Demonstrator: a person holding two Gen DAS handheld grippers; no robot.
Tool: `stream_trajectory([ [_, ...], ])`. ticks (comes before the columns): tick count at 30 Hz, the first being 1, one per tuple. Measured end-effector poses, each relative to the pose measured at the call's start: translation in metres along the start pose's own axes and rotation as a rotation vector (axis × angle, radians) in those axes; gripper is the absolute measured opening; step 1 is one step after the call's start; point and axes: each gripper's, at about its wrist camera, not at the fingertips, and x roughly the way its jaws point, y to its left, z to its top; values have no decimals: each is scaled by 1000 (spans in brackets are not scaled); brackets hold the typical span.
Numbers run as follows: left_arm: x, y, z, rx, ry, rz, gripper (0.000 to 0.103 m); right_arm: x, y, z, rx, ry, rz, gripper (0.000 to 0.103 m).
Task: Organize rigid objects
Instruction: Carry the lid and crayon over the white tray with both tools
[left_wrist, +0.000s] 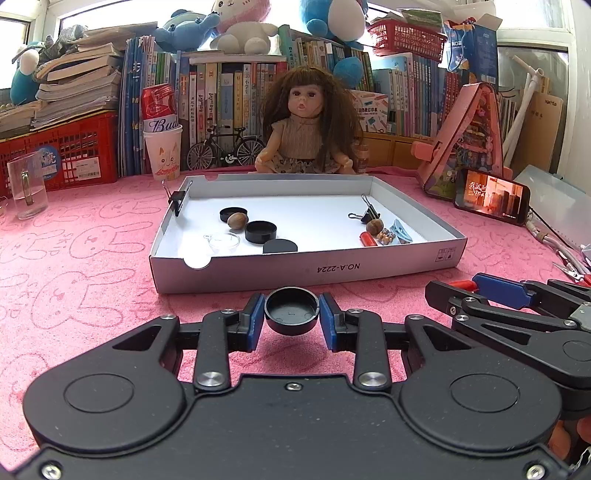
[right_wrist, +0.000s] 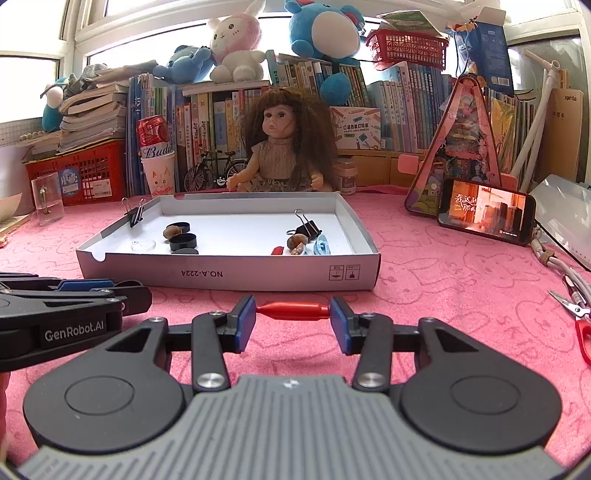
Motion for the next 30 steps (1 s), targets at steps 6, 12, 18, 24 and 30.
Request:
stream_trajectory([
  [6, 3, 1, 6, -5, -7, 5, 30, 4, -2, 6, -1, -5, 3, 49],
  [12, 8, 2, 18, -7, -25, 13, 30, 9, -5, 15, 1, -13, 7, 49],
  [18, 14, 6, 32, -9, -50, 25, 30, 18, -9, 28, 10, -26, 7, 49],
  [24, 26, 10, 46, -21, -55, 46, 30, 27, -14, 38, 23, -35, 10, 49],
  [30, 41, 14, 56, -33, -40, 65, 30, 38, -16, 45, 37, -33, 22, 49],
])
